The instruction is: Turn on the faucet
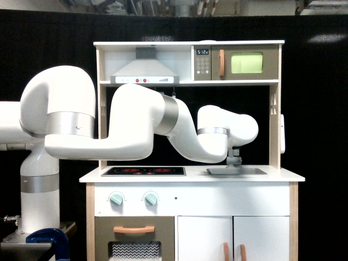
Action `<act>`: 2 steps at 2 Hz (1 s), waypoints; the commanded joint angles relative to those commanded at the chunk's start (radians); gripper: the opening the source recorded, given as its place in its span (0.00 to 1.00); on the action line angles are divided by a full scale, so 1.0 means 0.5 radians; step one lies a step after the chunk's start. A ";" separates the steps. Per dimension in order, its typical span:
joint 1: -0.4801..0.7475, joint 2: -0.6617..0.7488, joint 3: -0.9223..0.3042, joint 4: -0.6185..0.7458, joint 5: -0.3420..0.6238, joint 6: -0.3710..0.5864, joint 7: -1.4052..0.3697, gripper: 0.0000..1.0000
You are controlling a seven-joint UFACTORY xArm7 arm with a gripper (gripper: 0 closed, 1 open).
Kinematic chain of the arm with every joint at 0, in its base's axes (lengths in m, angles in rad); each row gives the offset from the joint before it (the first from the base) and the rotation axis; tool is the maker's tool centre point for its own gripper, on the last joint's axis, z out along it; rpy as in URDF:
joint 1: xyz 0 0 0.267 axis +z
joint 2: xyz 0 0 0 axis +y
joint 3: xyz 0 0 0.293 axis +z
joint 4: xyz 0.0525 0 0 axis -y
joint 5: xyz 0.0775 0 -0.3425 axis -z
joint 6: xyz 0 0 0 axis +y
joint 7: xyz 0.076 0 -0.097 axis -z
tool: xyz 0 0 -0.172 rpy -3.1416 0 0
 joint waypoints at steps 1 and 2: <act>-0.552 0.015 0.173 -0.398 0.001 0.139 0.049 1.00; -0.665 0.013 0.240 -0.604 0.012 0.043 0.082 1.00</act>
